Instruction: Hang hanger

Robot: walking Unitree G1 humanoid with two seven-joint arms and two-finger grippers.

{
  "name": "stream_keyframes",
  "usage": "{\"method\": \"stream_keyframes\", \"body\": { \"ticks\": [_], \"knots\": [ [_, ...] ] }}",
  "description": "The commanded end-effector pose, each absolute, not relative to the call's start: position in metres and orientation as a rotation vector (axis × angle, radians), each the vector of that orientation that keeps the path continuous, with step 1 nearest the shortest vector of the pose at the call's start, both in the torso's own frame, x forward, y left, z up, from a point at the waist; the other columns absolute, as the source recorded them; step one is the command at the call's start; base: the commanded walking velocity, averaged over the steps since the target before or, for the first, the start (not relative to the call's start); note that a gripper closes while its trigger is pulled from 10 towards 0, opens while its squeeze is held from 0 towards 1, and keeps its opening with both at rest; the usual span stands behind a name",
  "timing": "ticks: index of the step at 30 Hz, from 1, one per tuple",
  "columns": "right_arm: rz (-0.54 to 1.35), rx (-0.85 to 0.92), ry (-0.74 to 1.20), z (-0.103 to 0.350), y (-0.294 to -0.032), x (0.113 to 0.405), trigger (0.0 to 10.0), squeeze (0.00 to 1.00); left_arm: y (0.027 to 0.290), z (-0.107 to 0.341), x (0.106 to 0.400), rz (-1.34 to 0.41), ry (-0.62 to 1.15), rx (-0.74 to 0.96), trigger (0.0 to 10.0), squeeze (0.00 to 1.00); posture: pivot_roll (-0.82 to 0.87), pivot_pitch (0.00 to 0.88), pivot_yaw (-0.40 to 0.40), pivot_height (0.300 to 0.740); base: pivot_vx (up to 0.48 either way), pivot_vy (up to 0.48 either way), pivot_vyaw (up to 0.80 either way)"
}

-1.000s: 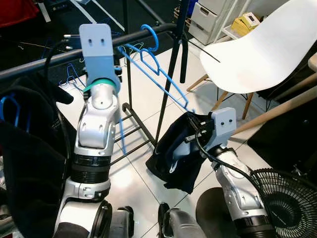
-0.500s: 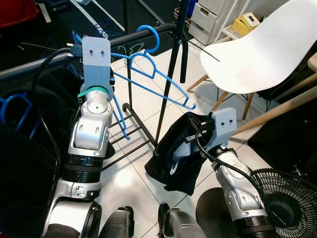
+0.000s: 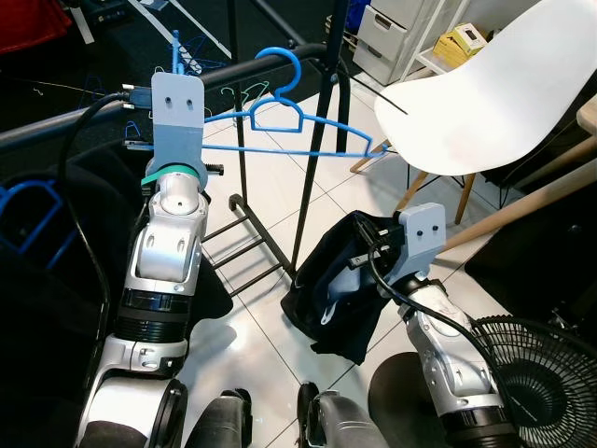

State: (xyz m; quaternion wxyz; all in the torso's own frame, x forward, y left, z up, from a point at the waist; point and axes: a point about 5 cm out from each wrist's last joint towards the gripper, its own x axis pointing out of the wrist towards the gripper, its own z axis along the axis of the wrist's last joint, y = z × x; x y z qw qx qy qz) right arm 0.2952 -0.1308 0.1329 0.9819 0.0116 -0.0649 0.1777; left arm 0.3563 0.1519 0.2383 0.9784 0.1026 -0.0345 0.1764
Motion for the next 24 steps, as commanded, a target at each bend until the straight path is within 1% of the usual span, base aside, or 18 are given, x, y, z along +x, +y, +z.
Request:
{"method": "stream_keyframes", "body": {
  "ticks": [1,6,7,8,9,10,12,13,14,17,18,21,22,23,24],
  "knots": [
    [0.345,0.021,-0.135,0.133,-0.135,0.293,10.0,0.00,0.160,0.230,0.357,0.383,-0.027,0.198,0.0,0.00,-0.02,0.168,-0.010,0.740,0.000,0.000,0.00],
    [0.344,0.021,-0.136,0.133,-0.135,0.292,10.0,0.00,0.162,0.232,0.354,0.377,-0.039,0.195,0.0,0.00,-0.02,0.173,-0.005,0.740,0.000,0.000,0.00],
    [0.349,0.015,-0.141,0.134,-0.133,0.291,10.0,0.00,0.165,0.235,0.346,0.337,-0.077,0.203,3.8,0.00,-0.01,0.181,0.003,0.740,0.000,0.000,0.00],
    [0.349,0.015,-0.141,0.134,-0.133,0.291,10.0,0.00,0.165,0.235,0.346,0.337,-0.077,0.203,3.8,0.00,-0.01,0.181,0.003,0.740,0.000,0.000,0.00],
    [0.355,0.008,-0.146,0.135,-0.132,0.291,10.0,0.00,0.167,0.237,0.336,0.283,-0.114,0.219,10.0,0.00,-0.01,0.183,0.005,0.740,0.000,0.000,0.00],
    [0.355,0.008,-0.146,0.135,-0.132,0.291,10.0,0.00,0.167,0.237,0.336,0.283,-0.114,0.219,10.0,0.00,-0.01,0.183,0.005,0.740,0.000,0.000,0.00],
    [0.368,0.003,-0.150,0.136,-0.130,0.289,10.0,0.00,0.165,0.239,0.311,0.119,-0.191,0.222,10.0,0.00,0.01,0.193,-0.007,0.740,0.000,0.000,0.00],
    [0.368,0.003,-0.150,0.136,-0.130,0.289,10.0,0.00,0.165,0.239,0.311,0.119,-0.191,0.222,10.0,0.00,0.01,0.193,-0.007,0.740,0.000,0.000,0.00],
    [0.372,0.003,-0.150,0.136,-0.130,0.289,10.0,0.00,0.164,0.240,0.303,0.067,-0.214,0.215,10.0,0.00,0.01,0.193,-0.007,0.740,0.000,0.000,0.00],
    [0.376,0.002,-0.148,0.136,-0.131,0.289,10.0,0.00,0.162,0.241,0.295,0.022,-0.228,0.196,10.0,0.00,0.02,0.196,-0.016,0.740,0.000,0.000,0.00],
    [0.383,-0.001,-0.146,0.136,-0.131,0.290,10.0,0.00,0.159,0.242,0.288,-0.022,-0.242,0.183,10.0,0.00,0.02,0.197,-0.020,0.740,0.000,0.000,0.00],
    [0.383,-0.001,-0.146,0.136,-0.131,0.290,10.0,0.00,0.159,0.242,0.288,-0.022,-0.242,0.183,10.0,0.00,0.02,0.197,-0.020,0.740,0.000,0.000,0.00],
    [0.391,-0.005,-0.145,0.136,-0.131,0.292,10.0,0.00,0.155,0.242,0.281,-0.065,-0.245,0.179,10.0,0.00,0.02,0.196,-0.024,0.740,0.000,0.000,0.00],
    [0.391,-0.005,-0.145,0.136,-0.131,0.292,10.0,0.00,0.155,0.242,0.281,-0.065,-0.245,0.179,10.0,0.00,0.02,0.196,-0.024,0.740,0.000,0.000,0.00],
    [0.395,-0.009,-0.145,0.137,-0.131,0.293,10.0,0.00,0.150,0.237,0.275,-0.121,-0.232,0.187,10.0,0.00,0.02,0.196,-0.024,0.740,0.000,0.000,0.00]
  ]
}}
